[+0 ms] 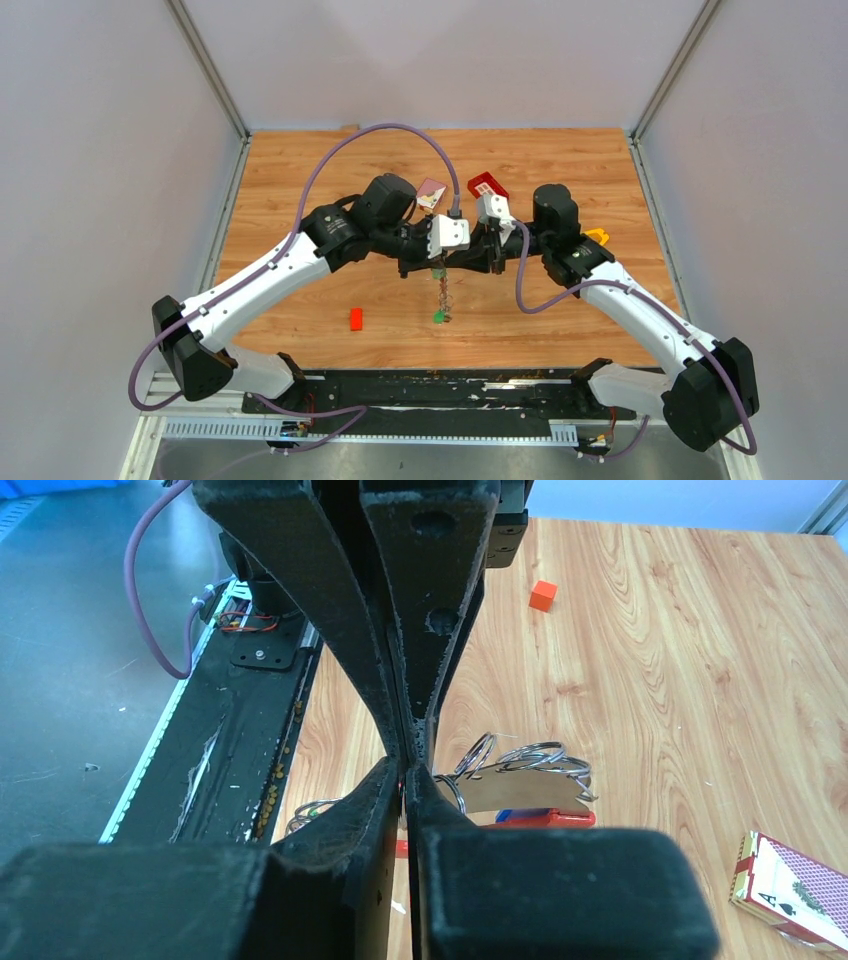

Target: Put the keys on the keyring

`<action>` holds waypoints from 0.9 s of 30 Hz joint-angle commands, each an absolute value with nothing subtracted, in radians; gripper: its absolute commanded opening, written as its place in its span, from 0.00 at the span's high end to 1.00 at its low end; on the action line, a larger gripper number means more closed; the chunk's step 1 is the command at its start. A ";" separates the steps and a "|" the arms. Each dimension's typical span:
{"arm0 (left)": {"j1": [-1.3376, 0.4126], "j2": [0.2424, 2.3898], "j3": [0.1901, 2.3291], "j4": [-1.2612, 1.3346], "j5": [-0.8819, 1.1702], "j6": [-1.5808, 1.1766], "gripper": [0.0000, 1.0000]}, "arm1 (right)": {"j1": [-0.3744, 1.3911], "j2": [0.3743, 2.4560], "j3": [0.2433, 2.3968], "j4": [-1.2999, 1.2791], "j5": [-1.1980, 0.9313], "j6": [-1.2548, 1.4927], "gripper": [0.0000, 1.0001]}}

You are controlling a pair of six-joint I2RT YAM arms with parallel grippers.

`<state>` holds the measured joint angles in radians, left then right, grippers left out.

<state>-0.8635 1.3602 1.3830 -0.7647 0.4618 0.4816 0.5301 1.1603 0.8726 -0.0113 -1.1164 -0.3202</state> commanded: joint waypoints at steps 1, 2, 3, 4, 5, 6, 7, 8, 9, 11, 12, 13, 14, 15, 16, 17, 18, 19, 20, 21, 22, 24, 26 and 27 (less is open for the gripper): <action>-0.866 1.355 1.425 -0.737 0.474 0.497 1.00 | 0.540 1.159 0.916 -0.023 -1.122 -0.347 0.91; -0.867 1.352 1.423 -0.737 0.475 0.497 1.00 | 0.540 1.159 0.917 -0.033 -1.120 -0.353 0.90; -0.867 1.350 1.421 -0.737 0.475 0.500 1.00 | 0.541 1.159 0.918 -0.041 -1.116 -0.361 0.89; -0.867 1.347 1.419 -0.737 0.474 0.500 1.00 | 0.541 1.159 0.920 -0.048 -1.113 -0.368 0.87; -0.867 1.344 1.418 -0.736 0.473 0.501 1.00 | 0.539 1.160 0.920 -0.054 -1.110 -0.373 0.85; -0.867 1.340 1.415 -0.734 0.471 0.503 1.00 | 0.539 1.161 0.920 -0.056 -1.109 -0.374 0.84; -0.866 1.338 1.414 -0.733 0.472 0.503 1.00 | 0.540 1.163 0.920 -0.057 -1.110 -0.373 0.84; -0.867 1.335 1.411 -0.731 0.470 0.503 1.00 | 0.540 1.166 0.921 -0.058 -1.111 -0.374 0.84; -0.867 1.333 1.409 -0.730 0.470 0.504 1.00 | 0.539 1.167 0.921 -0.058 -1.110 -0.373 0.84; -0.866 1.331 1.407 -0.728 0.470 0.503 1.00 | 0.540 1.171 0.925 -0.061 -1.108 -0.374 0.85; -0.866 1.331 1.407 -0.728 0.469 0.504 1.00 | 0.539 1.172 0.925 -0.060 -1.108 -0.374 0.86; -0.867 1.329 1.407 -0.727 0.470 0.503 1.00 | 0.541 1.173 0.925 -0.061 -1.108 -0.374 0.87; -0.867 1.330 1.406 -0.728 0.471 0.504 1.00 | 0.541 1.173 0.925 -0.061 -1.108 -0.373 0.89; -0.867 1.329 1.406 -0.728 0.471 0.505 1.00 | 0.540 1.172 0.924 -0.059 -1.106 -0.372 0.92; -0.867 1.329 1.405 -0.728 0.472 0.504 1.00 | 0.540 1.171 0.925 -0.058 -1.106 -0.372 0.95; -0.867 1.331 1.405 -0.727 0.473 0.505 1.00 | 0.540 1.170 0.925 -0.054 -1.106 -0.369 0.99; -0.866 1.331 1.403 -0.726 0.473 0.504 1.00 | 0.540 1.167 0.923 -0.046 -1.104 -0.364 1.00; -0.865 1.330 1.401 -0.726 0.480 0.504 1.00 | 0.540 1.164 0.920 -0.037 -1.100 -0.355 1.00; -0.865 1.329 1.402 -0.722 0.486 0.505 1.00 | 0.540 1.162 0.921 -0.032 -1.098 -0.352 1.00; -0.865 1.324 1.399 -0.717 0.493 0.505 1.00 | 0.540 1.158 0.923 -0.035 -1.093 -0.348 1.00; -0.864 1.317 1.393 -0.711 0.502 0.505 1.00 | 0.538 1.153 0.926 -0.033 -1.093 -0.343 1.00; -0.859 1.291 1.369 -0.682 0.524 0.513 0.99 | 0.527 1.141 0.927 -0.012 -1.105 -0.312 1.00; -0.840 1.256 1.330 -0.638 0.560 0.518 0.90 | 0.513 1.129 0.923 0.047 -1.126 -0.260 1.00; -0.828 1.238 1.309 -0.614 0.586 0.519 0.85 | 0.507 1.122 0.921 0.072 -1.140 -0.230 1.00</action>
<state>-0.8562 1.3369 1.3533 -0.7330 0.4847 0.4927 0.5270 1.1652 0.8875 -0.0521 -1.0950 -0.3210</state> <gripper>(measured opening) 0.082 0.017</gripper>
